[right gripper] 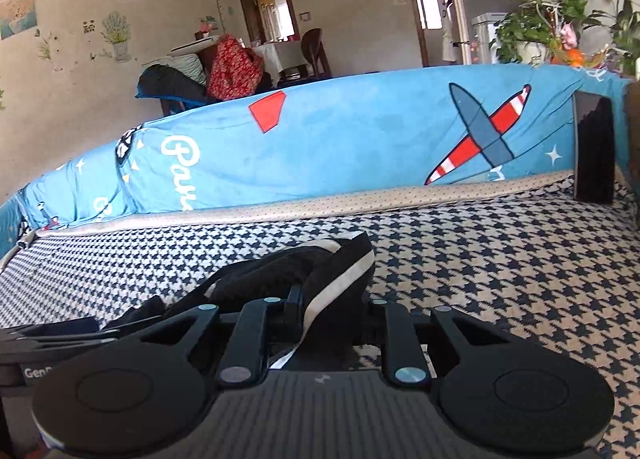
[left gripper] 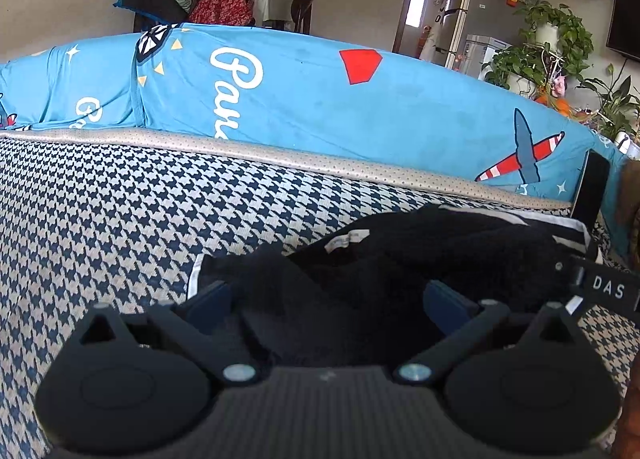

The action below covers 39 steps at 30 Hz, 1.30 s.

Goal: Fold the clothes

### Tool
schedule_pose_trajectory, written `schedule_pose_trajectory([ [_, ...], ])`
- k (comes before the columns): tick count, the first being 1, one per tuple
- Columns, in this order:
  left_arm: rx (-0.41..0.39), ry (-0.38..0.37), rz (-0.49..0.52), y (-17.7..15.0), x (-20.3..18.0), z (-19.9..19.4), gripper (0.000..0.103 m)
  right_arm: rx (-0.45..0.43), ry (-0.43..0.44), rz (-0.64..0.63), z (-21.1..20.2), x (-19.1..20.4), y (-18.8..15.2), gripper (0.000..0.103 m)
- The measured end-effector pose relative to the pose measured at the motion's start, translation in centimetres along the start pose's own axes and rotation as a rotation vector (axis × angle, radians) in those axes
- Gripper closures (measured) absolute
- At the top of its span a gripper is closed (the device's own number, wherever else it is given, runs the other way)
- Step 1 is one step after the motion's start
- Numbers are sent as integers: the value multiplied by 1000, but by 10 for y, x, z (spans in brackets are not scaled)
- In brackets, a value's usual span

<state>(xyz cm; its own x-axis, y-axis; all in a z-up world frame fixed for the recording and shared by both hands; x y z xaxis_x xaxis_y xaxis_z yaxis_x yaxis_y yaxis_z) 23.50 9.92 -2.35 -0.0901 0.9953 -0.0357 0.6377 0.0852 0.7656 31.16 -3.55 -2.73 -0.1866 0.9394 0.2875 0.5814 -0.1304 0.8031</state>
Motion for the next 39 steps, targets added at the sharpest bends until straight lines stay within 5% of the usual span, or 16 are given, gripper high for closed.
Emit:
schedule_pose_trajectory([
  [11, 113, 156, 124, -6, -16, 22, 0, -68, -188, -44, 17, -34, 20, 86],
  [21, 152, 169, 174, -10, -23, 28, 0, -44, -282, 64, 33, -61, 19, 86],
  [24, 168, 171, 157, -11, -21, 30, 0, 40, -281, 106, 41, -65, 6, 78],
  [28, 173, 168, 134, -10, -20, 28, 0, 81, -318, 147, 39, -74, 0, 49],
  [39, 170, 173, 143, -11, -23, 22, 0, 47, -316, 161, 23, -79, 6, 39],
])
Point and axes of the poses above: each gripper's, at about its wrist camera, not at the fingertips, and z roughly the way its jaws point, x to its left, y to its top, the point moved 10 cm from there along z, roughly the way its jaws point, and after that the axes turned 9 degrees about z, right-handed, at the moved point
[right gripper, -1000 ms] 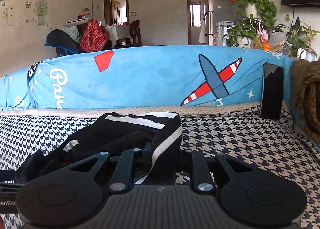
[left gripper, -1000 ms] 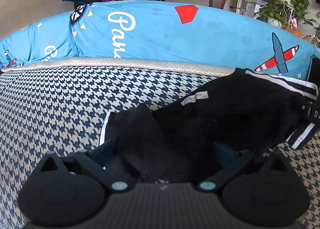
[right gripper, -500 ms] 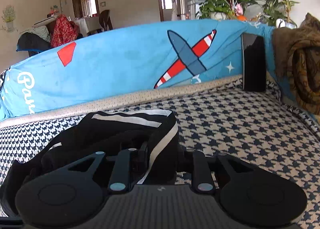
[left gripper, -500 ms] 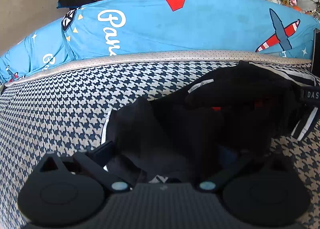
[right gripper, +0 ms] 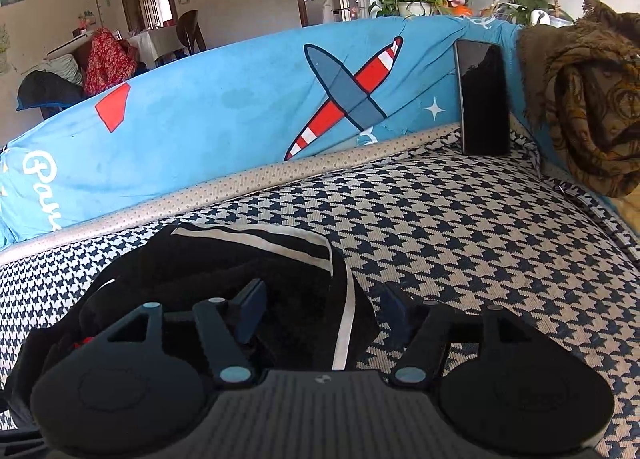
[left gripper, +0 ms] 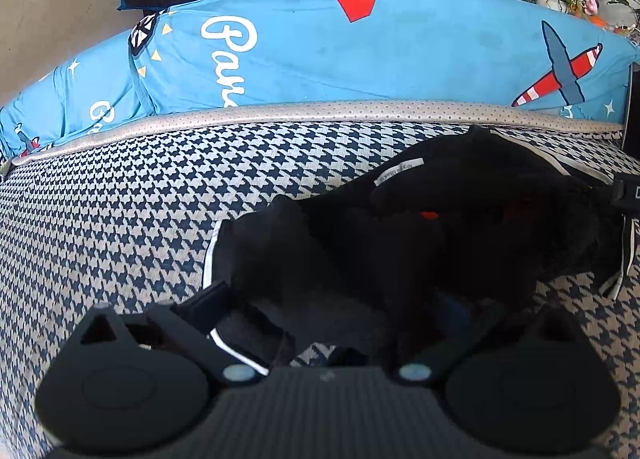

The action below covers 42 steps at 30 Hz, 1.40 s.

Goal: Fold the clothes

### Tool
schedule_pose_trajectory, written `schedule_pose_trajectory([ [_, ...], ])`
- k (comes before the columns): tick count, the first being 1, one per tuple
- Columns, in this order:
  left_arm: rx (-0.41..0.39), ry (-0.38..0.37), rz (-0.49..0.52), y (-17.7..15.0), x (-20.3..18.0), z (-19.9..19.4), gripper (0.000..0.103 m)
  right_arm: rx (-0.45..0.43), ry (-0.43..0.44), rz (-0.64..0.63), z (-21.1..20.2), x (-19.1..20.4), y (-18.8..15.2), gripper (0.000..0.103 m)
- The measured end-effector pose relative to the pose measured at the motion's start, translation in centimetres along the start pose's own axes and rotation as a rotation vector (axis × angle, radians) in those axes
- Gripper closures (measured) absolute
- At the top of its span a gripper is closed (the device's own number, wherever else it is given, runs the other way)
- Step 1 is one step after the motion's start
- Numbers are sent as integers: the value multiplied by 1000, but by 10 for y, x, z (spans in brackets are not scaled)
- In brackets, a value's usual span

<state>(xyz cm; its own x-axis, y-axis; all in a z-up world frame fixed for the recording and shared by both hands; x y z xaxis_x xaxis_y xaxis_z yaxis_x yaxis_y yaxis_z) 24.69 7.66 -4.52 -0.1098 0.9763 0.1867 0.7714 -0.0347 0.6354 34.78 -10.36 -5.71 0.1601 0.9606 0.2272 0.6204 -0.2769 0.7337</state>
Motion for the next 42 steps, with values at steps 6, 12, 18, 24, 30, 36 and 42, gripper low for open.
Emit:
schedule_pose_trajectory([
  [6, 1, 5, 5, -1, 1, 0, 0, 15, -4, -14, -2, -4, -2, 32],
  [12, 4, 9, -1, -1, 3, 1, 0, 101, -9, -47, 12, -4, -19, 28],
  [18, 6, 17, -4, -1, 1, 5, 0, 137, -11, -29, 24, -1, -30, 28],
  [24, -2, 21, -15, 2, 2, 10, 0, 120, 3, -16, 31, 4, -31, 34],
  [30, -9, 22, -22, 6, 3, 17, 0, 98, 48, -62, 33, 18, -29, 71],
  [36, -16, 23, -37, 9, 6, 23, 0, 53, 54, -77, 34, 23, -22, 84],
  [42, -17, 18, -54, 14, 8, 29, 0, -25, 58, -64, 28, 25, -5, 85],
])
Point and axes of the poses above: each gripper's, at about its wrist camera, not at the fingertips, and z roughly the way its jaws point, x to its left, y to its top, the point moved 10 cm from there along z, roughly the way its jaws point, and after that the axes turned 9 degrees about z, right-handed, at the moved point
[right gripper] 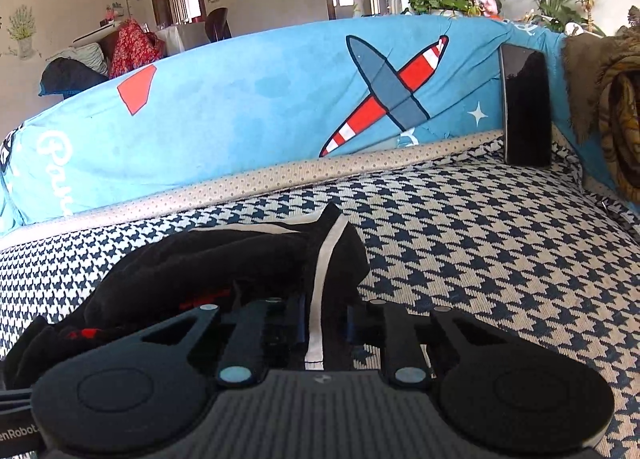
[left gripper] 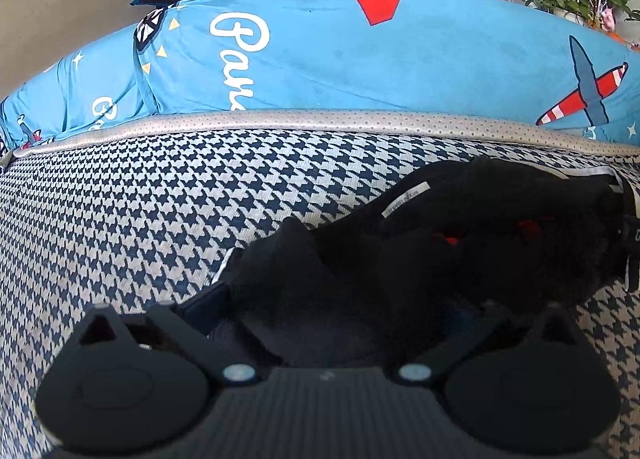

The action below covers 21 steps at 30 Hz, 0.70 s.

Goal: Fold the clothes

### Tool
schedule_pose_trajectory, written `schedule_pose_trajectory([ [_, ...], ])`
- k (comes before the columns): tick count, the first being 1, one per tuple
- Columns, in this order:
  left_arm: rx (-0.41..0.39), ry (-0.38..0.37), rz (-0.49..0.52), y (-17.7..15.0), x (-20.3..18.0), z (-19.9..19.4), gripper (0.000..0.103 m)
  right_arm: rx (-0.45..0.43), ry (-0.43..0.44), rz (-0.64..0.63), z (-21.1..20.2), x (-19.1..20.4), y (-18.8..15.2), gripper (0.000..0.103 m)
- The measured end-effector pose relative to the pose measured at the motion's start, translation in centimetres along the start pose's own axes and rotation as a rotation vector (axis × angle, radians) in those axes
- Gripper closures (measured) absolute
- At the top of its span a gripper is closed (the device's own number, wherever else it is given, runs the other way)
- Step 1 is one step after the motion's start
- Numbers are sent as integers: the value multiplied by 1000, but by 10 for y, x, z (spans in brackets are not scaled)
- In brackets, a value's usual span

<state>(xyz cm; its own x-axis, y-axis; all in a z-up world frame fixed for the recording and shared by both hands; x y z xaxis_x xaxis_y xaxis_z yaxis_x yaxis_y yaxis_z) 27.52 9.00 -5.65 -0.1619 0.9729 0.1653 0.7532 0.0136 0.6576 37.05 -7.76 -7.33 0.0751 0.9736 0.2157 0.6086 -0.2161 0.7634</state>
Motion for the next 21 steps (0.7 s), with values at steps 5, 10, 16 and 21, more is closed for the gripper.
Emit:
schedule_pose_trajectory([
  [5, -1, -2, -3, 3, -1, 6, 0, -52, 5, 4, -2, 1, 12, 86],
  [10, -1, -4, -6, 6, -2, 11, 0, -92, 10, -7, -2, 4, 20, 86],
  [16, -4, -11, -7, 8, -4, 15, 0, -133, 19, -22, -3, 9, 29, 86],
  [21, -20, -24, -12, 12, -5, 17, 0, -175, 24, -18, -7, 10, 35, 86],
])
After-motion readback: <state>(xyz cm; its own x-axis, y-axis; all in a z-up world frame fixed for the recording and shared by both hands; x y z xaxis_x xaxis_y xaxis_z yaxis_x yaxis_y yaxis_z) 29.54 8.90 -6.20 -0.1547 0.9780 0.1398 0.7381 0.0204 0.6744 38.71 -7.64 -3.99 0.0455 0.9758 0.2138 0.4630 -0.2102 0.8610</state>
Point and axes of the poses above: each gripper's, at about its wrist camera, not at the fingertips, and z roughly the way its jaws point, x to its left, y to its top, the point moved 10 cm from there along z, roughly the way its jaws point, and after that the axes turned 9 degrees about z, right-handed, at the moved point
